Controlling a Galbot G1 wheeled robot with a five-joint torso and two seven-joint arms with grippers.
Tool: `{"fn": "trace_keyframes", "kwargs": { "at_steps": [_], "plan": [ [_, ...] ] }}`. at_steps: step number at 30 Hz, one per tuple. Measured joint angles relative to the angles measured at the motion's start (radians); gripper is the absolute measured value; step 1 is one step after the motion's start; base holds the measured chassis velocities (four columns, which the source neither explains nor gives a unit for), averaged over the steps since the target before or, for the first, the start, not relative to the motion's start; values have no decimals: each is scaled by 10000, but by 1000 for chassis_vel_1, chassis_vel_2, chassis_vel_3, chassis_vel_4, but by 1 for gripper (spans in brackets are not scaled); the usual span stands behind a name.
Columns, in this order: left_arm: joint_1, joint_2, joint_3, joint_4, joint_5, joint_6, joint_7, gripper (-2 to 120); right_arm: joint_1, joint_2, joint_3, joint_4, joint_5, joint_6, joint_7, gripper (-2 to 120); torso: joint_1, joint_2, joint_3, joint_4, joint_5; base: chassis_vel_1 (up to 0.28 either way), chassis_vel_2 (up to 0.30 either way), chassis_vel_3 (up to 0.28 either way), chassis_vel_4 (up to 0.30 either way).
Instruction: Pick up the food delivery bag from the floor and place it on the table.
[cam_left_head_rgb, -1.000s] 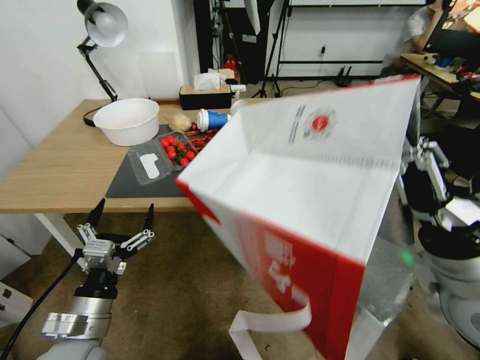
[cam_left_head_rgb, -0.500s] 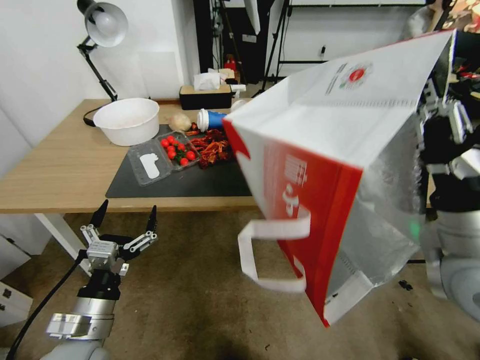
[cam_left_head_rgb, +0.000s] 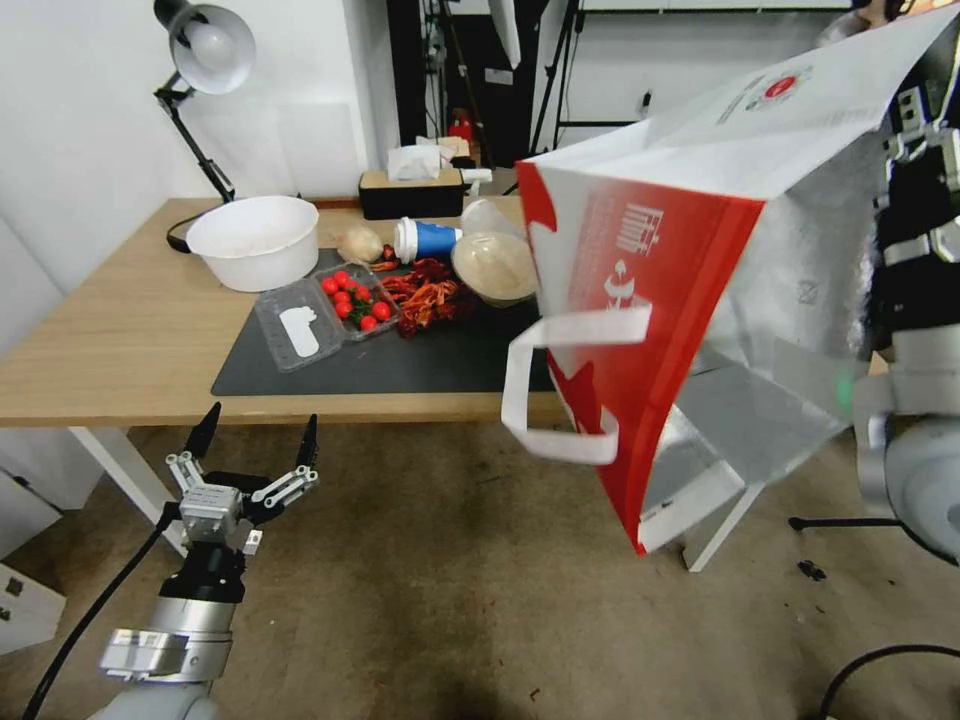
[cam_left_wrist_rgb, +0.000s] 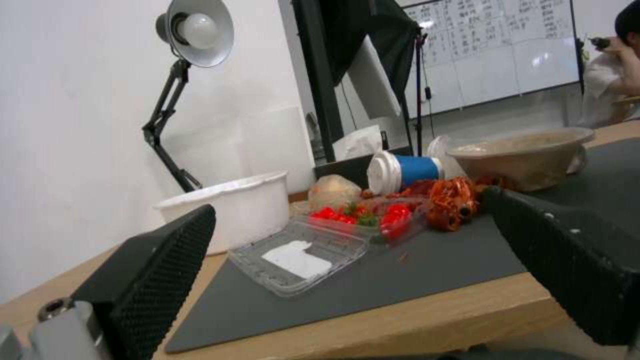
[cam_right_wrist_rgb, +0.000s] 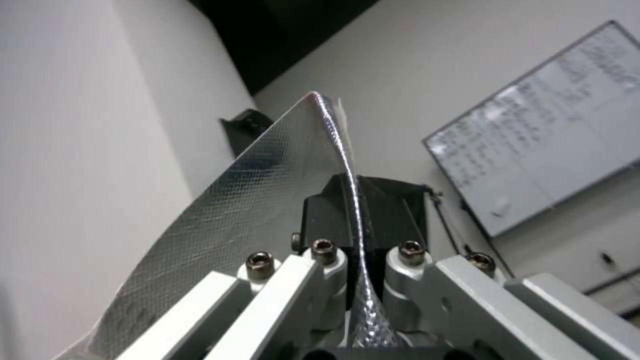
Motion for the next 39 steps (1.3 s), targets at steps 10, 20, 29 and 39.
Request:
{"fn": "trace_keyframes", "kwargs": {
  "at_steps": [10,20,29,39],
  "plan": [
    [48,-36,52,4,112,-40,6,100,875,-166,-66,-817,563,-390,1610,0,0,0,0,-1,0,0,0,0,0],
    [96,-75,99,-9,191,-104,15,100,2003,-518,-352,-2448,912,-861,2111,0,0,-2,-1,0,-1,0,0,0,0],
    [88,-52,124,37,196,-144,16,100,2448,-766,-664,-3309,807,-1116,1905,0,0,-2,-1,0,0,0,0,0,0],
    [4,-6,153,250,191,-145,17,100,2826,-862,-846,-3810,825,-1482,1410,18,-1,-2,-2,0,-1,0,0,0,0]
  ]
}}
